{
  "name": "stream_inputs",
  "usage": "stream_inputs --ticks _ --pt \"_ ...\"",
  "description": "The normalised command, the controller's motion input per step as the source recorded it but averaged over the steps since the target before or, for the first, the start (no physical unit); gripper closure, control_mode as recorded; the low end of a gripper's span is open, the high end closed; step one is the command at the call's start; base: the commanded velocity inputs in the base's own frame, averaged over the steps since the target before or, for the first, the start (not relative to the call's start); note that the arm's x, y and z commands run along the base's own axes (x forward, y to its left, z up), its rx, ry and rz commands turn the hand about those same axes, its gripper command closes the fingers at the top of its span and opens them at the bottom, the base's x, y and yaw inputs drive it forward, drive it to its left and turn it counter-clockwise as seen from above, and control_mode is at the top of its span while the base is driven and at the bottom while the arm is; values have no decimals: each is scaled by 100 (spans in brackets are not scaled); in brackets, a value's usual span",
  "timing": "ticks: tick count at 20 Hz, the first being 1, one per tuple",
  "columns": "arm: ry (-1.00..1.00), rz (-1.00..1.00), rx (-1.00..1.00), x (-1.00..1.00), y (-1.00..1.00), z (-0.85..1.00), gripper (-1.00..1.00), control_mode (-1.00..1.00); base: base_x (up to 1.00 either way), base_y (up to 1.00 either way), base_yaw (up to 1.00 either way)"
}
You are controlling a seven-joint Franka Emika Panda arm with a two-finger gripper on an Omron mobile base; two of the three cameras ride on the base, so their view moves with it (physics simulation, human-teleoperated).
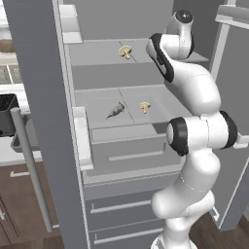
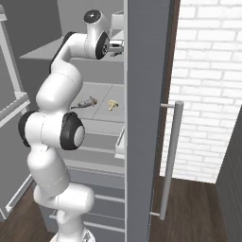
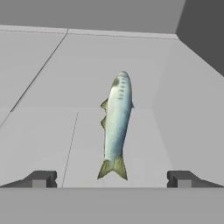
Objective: Place one mushroom and one fish in each tupperware on the nearby counter, to pack two identical lunches.
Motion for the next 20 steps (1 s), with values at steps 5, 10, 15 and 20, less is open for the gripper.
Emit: stream_inputs --ticks 5,10,15,20 --pt "0 0 0 11 -7 -10 -100 -100 0 0 0" --pt "0 0 0 15 -9 -10 -100 -100 0 0 0" --pt "0 0 0 29 -5 -9 -100 -100 0 0 0" --pt "0 0 0 52 0 -2 -100 -100 0 0 0"
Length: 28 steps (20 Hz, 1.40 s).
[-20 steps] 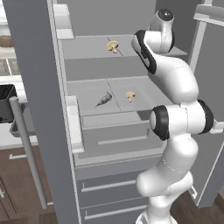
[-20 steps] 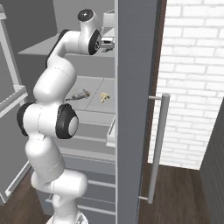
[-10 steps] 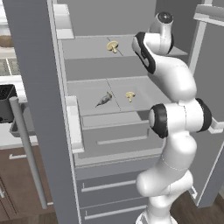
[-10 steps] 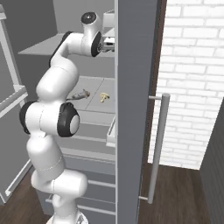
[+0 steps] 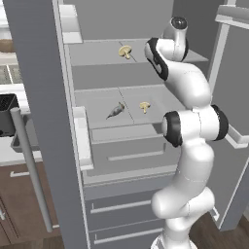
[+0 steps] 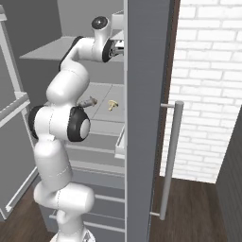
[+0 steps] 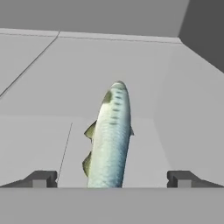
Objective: Place one mushroom and one fish in each tupperware on the nearby counter, to pack two identical lunches.
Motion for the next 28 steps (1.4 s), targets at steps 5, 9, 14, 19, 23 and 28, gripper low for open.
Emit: stream_inputs --ticks 5,9,14,19,23,28 --pt "0 0 0 59 0 0 -100 -100 0 0 0" --pt "0 0 0 37 0 -51 100 -100 0 0 0" --pt "-2 4 -13 -1 -1 -67 100 -100 0 0 0" --pt "-5 4 -16 -22 -11 -57 100 -100 0 0 0" --pt "0 0 4 -67 -43 -19 100 -100 0 0 0" --pt "0 0 9 -87 -33 15 100 -100 0 0 0"
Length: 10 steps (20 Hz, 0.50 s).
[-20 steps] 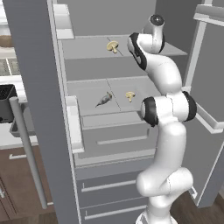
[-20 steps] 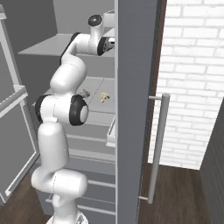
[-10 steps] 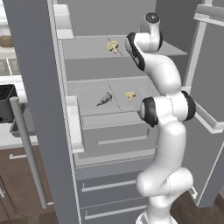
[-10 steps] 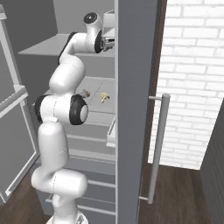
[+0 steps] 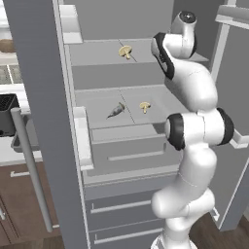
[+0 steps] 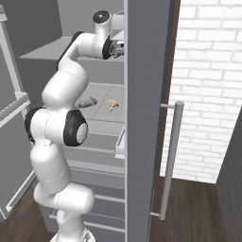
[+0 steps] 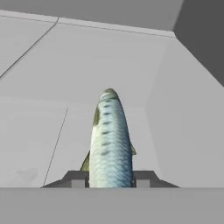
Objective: Place one mushroom and one fish in each tupperware on the nearby counter, to pack two identical lunches.
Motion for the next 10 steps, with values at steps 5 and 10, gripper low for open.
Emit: stream_inputs --ticks 5,10 --pt "0 0 -1 -100 2 14 100 -100 0 0 0" --pt "14 3 -1 -100 40 -2 100 -100 0 0 0"
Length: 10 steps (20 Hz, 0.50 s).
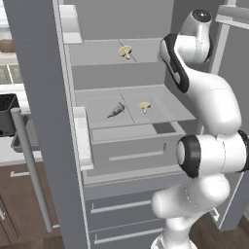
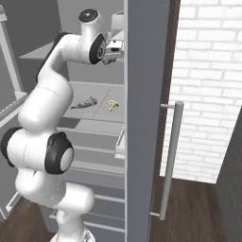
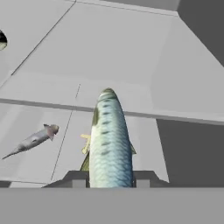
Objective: Place one mushroom and one fish in each tupperware on the nearby counter, to pack two identical lunches.
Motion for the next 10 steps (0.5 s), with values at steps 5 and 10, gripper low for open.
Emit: stream_inputs --ticks 5,10 --pt "28 8 5 -100 65 -48 100 -100 0 0 0" --pt "29 13 2 -100 70 -94 100 -100 0 0 0"
